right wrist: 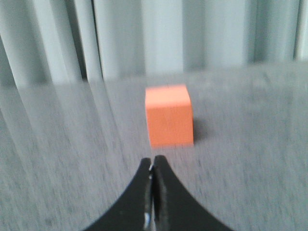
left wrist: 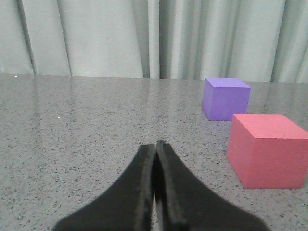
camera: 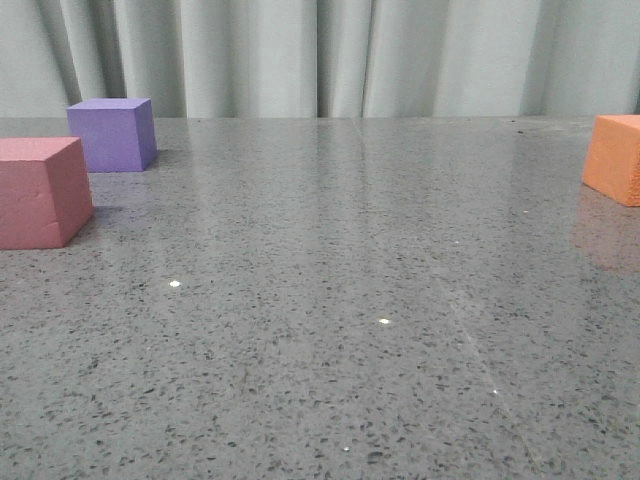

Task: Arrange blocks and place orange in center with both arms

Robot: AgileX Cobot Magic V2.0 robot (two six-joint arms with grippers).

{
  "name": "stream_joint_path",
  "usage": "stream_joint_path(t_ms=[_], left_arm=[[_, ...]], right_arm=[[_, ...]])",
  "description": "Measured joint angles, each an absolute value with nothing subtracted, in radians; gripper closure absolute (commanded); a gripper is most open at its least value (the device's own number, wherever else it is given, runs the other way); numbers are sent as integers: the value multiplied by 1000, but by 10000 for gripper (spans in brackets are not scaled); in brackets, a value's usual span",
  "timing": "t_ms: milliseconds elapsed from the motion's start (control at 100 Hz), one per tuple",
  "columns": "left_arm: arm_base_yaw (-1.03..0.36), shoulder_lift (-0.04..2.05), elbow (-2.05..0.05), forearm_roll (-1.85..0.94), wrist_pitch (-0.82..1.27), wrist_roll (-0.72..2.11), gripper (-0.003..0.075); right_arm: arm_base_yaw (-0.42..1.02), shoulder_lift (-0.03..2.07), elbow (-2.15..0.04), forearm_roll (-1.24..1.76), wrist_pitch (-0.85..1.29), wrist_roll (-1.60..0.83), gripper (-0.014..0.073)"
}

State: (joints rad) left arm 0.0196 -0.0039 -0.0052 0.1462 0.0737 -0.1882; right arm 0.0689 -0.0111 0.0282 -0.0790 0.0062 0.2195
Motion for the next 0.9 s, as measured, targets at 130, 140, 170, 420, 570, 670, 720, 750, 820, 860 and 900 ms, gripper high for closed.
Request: stream_joint_path(t_ms=[130,140,170,420,570,670,720,750,820,860,900], left_arm=[[20,-4,-5,146,74,-188,733],[20,-4,-5,146,74,-188,733],[20,-4,-5,146,74,-188,733],[20,-4,-5,146,74,-188,733],[20,-4,-5,146,74,-188,733],[20,-4,-5,146,74,-188,733],[20,-4,-5,146,74,-188,733],[20,-4,-5,146,74,-188,733],[20,-4,-5,146,74,-188,733],[20,-4,-5,146,74,-188,733],[20,-4,-5,146,74,-188,733]], right_arm=[[69,-11,-31,-77,38,252,661],[69,-11,-38,-77,48,255,661],[69,-8,-72,-75,108,266,661],[69,266,-510,-71,635,286,661],[69,487,-725,-71,788,271,661],[69,600,-806,-71,792,267,661],[69,649,-821,-70,776,267,661],[69,675,-826,-71,759,267,660],[69,738,-830,-71,724,265,630],[69,774,-830,-71,710,261,576],[69,805,-830,-71,694,255,508]])
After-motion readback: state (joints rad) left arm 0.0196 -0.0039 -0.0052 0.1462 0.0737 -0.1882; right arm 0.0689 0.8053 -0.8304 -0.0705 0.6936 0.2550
